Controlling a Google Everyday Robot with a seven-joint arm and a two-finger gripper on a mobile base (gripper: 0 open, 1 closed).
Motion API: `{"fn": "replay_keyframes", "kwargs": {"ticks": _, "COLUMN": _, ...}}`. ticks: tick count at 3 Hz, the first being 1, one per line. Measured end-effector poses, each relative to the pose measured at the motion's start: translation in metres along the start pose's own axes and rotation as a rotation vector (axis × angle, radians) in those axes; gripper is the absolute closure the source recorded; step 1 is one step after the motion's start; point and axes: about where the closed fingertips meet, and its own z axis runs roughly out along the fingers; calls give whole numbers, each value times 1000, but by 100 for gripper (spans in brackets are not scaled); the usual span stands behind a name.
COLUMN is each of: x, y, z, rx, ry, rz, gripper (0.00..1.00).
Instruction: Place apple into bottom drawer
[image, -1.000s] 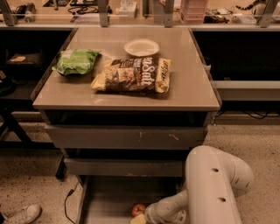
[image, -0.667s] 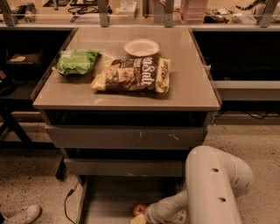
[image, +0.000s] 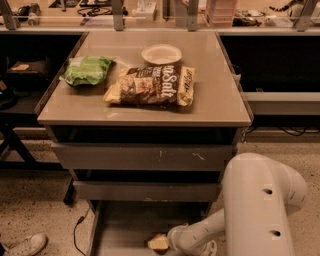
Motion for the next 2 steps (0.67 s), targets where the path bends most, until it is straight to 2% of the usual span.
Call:
{"fn": "replay_keyframes", "kwargs": {"ticks": 1, "x": -23, "y": 4, "z": -54, "rx": 107, "ry": -50, "rz": 13, "gripper": 0}}
{"fn": "replay_keyframes", "kwargs": {"ticks": 2, "x": -3, "y": -13, "z": -80, "rx": 190, "ry": -28, "rz": 37, "gripper": 0}}
